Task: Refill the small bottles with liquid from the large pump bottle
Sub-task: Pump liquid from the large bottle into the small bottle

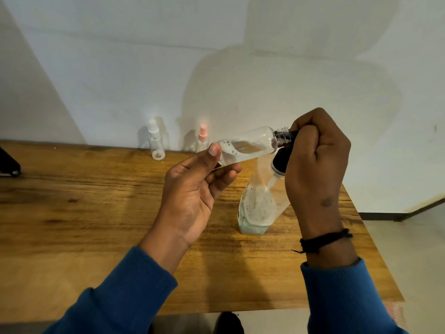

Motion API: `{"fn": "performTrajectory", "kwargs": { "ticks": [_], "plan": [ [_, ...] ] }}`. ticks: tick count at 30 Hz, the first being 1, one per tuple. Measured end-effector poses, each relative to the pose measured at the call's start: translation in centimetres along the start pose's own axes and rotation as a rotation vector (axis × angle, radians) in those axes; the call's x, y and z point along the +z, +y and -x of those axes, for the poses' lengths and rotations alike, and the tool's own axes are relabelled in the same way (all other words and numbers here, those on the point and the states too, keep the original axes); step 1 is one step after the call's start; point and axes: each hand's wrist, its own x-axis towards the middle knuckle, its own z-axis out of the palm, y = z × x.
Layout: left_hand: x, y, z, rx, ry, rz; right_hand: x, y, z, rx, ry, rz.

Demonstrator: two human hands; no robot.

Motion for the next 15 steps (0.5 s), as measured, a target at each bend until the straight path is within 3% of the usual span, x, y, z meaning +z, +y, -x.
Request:
{"fn": "performTrajectory", "kwargs": {
  "ticks": [15],
  "plan": [
    [0.11, -0.09, 0.07, -0.004, 0.033, 0.013, 0.46, 0.3, 0.4, 0.002, 0.056, -0.051]
  ]
}}
